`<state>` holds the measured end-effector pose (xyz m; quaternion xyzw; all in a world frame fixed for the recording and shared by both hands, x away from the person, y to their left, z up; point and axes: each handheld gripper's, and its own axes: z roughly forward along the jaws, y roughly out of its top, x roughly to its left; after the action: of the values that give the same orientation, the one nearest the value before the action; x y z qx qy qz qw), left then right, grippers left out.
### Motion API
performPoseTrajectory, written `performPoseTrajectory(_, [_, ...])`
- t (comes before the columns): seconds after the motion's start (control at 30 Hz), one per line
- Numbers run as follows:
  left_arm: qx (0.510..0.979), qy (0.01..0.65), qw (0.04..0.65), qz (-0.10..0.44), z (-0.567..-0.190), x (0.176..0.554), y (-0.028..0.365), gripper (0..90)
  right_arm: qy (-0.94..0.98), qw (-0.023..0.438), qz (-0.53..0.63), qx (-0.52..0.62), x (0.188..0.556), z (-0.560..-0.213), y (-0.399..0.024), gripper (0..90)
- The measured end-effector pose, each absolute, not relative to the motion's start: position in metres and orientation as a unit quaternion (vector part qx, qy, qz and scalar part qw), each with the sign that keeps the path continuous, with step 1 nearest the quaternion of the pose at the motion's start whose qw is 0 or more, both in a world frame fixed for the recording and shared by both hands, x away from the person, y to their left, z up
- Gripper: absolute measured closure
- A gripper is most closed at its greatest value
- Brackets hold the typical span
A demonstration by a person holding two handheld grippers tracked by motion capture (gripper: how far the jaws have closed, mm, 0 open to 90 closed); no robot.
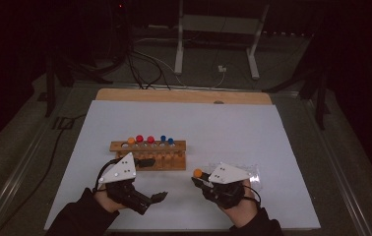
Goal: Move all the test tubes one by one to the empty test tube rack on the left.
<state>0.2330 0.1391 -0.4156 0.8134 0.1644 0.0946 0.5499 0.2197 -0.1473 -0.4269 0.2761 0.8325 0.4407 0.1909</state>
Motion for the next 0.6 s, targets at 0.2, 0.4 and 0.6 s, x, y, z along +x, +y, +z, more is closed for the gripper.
performPoseTrajectory(0.2, [0.813,0.161,0.552,0.087,-0.416,0.232,0.133,1.9,0.838,0.171,0.443,0.268,0.22,-0.432,-0.143,75.0])
performPoseTrajectory(0.4, [0.808,0.16,0.562,0.076,-0.417,0.232,0.126,8.1,0.848,0.163,0.436,0.253,0.217,-0.436,-0.136,74.9])
performPoseTrajectory(0.6, [0.809,0.157,0.562,0.071,-0.419,0.235,0.111,19.0,0.853,0.155,0.433,0.246,0.216,-0.439,-0.131,74.9])
